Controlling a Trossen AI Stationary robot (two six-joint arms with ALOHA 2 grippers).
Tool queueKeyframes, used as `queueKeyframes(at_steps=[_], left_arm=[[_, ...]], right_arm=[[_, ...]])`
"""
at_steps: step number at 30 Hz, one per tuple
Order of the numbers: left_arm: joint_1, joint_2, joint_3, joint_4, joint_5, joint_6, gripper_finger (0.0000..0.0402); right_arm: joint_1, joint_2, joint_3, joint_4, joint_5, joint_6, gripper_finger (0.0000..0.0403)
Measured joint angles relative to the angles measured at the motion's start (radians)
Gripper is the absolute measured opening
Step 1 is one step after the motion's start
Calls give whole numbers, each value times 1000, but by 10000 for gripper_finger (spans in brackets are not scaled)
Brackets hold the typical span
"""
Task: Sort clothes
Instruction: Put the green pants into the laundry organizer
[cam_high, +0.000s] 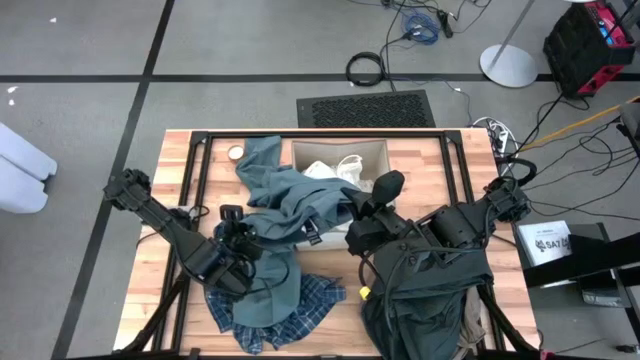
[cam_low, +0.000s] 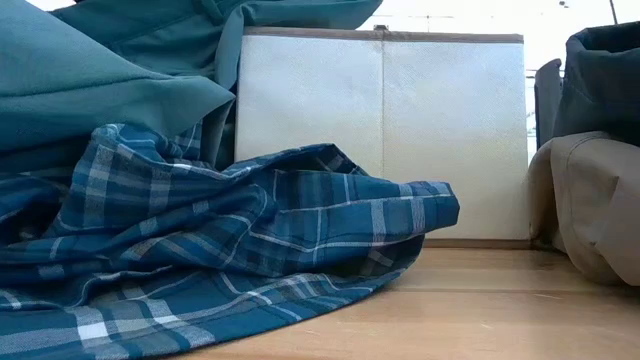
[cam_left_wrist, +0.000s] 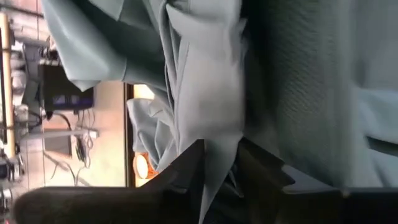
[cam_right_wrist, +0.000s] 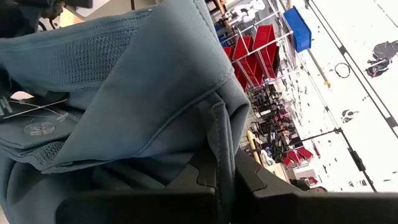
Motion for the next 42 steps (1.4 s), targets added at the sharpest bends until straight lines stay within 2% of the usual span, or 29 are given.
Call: queueKeyframes(at_steps=[4, 5, 12, 19, 22, 25, 28, 31, 34, 37, 40, 42], left_arm=[[14, 0, -2, 0, -2, 6, 18], [14, 0, -2, 0, -9, 12, 12], [6, -20, 66, 0, -95, 46, 4], [-57, -71, 323, -1, -261, 104, 2], [-97, -84, 446, 40, -323, 179, 2], [-124, -96, 528, 143, -342, 287, 1], [-155, -104, 576, 282, -347, 428, 1], [-180, -104, 617, 466, -345, 624, 1], [-190, -105, 634, 679, -295, 825, 0], [-191, -104, 635, 850, -257, 981, 0], [-190, -104, 635, 913, -244, 1037, 0], [-190, -104, 635, 908, -244, 1036, 0]], right_arm=[[0, 0, 0, -1, 10, -1, 0], [0, -1, 0, -1, 13, -3, 0], [-5, -51, 0, 1, 73, -2, 0], [0, -143, 0, 116, 46, -20, 0], [2, -191, 0, 204, -65, -63, 0], [0, -220, 0, 338, -174, -107, 0], [0, -240, 0, 445, -281, -146, 0], [-16, -260, 0, 500, -447, -142, 0], [-56, -261, 1, 497, -568, -97, 0], [-124, -242, 1, 430, -679, 14, 0], [-192, -206, 0, 361, -842, 121, 0], [-229, -174, 0, 352, -911, 170, 0]])
